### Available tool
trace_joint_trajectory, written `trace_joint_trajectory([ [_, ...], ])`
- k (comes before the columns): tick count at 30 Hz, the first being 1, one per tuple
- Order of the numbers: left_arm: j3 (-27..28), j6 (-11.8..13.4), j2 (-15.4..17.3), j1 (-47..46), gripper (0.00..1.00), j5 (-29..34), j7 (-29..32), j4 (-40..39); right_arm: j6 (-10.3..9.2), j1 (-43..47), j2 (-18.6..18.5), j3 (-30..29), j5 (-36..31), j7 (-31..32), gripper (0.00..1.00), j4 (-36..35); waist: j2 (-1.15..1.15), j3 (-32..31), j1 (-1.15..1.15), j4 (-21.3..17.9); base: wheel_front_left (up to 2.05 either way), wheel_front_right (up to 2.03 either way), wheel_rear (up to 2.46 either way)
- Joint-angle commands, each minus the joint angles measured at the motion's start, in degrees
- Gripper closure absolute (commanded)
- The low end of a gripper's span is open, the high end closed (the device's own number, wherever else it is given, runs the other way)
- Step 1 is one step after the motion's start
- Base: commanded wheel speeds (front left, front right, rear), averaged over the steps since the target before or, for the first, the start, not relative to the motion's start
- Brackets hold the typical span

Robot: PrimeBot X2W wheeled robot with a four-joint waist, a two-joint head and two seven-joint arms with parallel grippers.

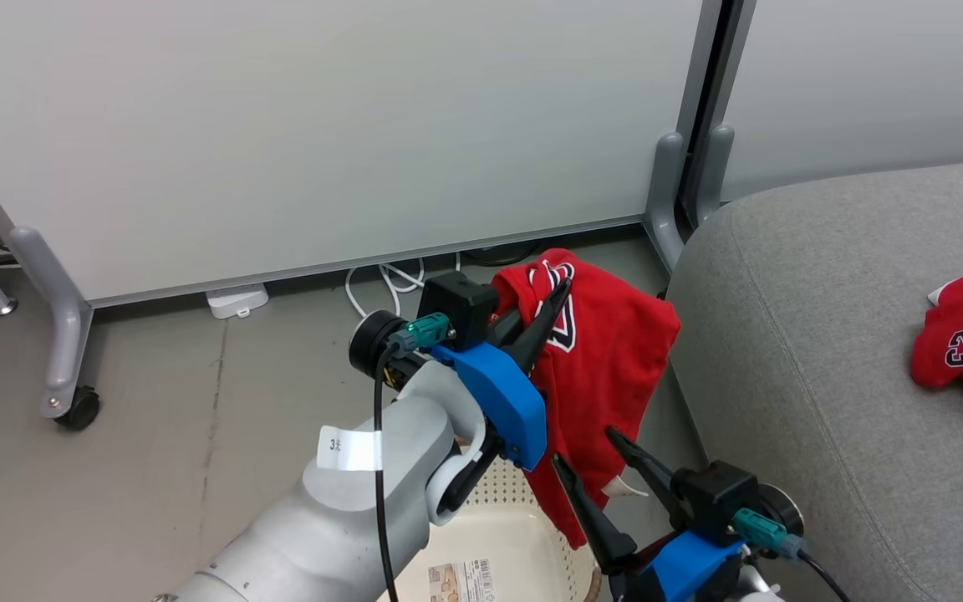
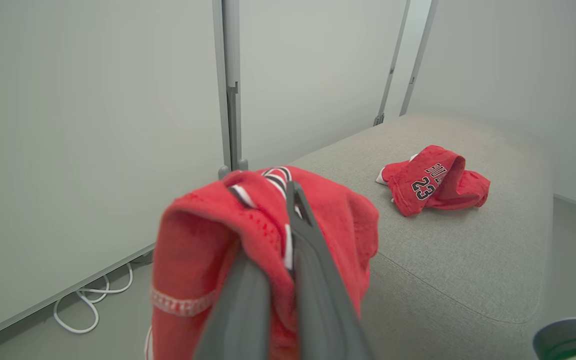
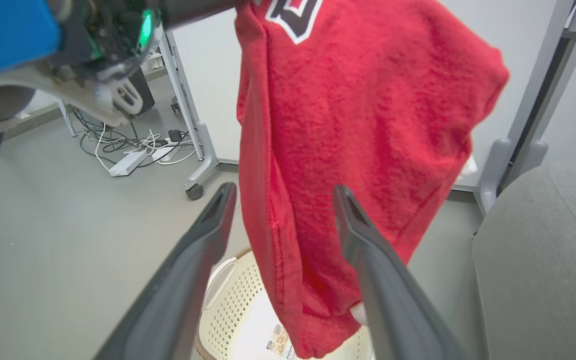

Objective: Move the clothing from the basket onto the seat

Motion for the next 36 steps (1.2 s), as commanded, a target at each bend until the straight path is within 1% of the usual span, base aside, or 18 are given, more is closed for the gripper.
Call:
trace_joint_trajectory([
  [1,-0.1,0.2,0.0,-1.0,1.00,-0.3,-0.3,-0.1,0.01,-1.0,-0.1,0.3,0.3,0.1,0.00,0.4,0.00,0.0,0.00,0.0,0.00,0.00,0.00],
  [10,-1.9,0.9,0.0,-1.4,1.00,-2.0,-0.5,-1.0,0.01,-7.1,0.0,3.3,1.3,-0.2,0.00,8.0,0.00,0.2,0.00,0.3,0.00,0.00,0.00],
  [18,-3.4,1.1,0.0,-1.8,1.00,-3.4,-0.5,-2.0,0.01,-13.3,-0.1,4.0,0.5,-3.6,0.00,16.6,0.00,0.3,0.00,0.9,0.00,0.00,0.00],
  [23,-4.4,1.2,0.0,-1.7,1.00,-4.4,-0.5,-2.5,0.01,-16.4,-0.1,4.5,1.4,-5.6,0.00,21.3,0.00,0.3,0.00,1.3,0.00,0.00,0.00],
  [31,-5.7,1.3,0.0,-1.8,1.00,-5.6,-0.5,-2.9,0.01,-20.4,-0.1,5.4,2.3,-7.3,0.00,27.2,0.00,0.3,0.00,1.5,0.00,0.00,0.00],
  [36,-6.2,1.4,0.0,-1.9,1.00,-6.4,-0.5,-3.3,0.01,-22.2,-0.1,7.5,4.0,-8.0,0.00,29.5,0.00,0.3,0.00,1.5,0.00,0.00,0.00],
])
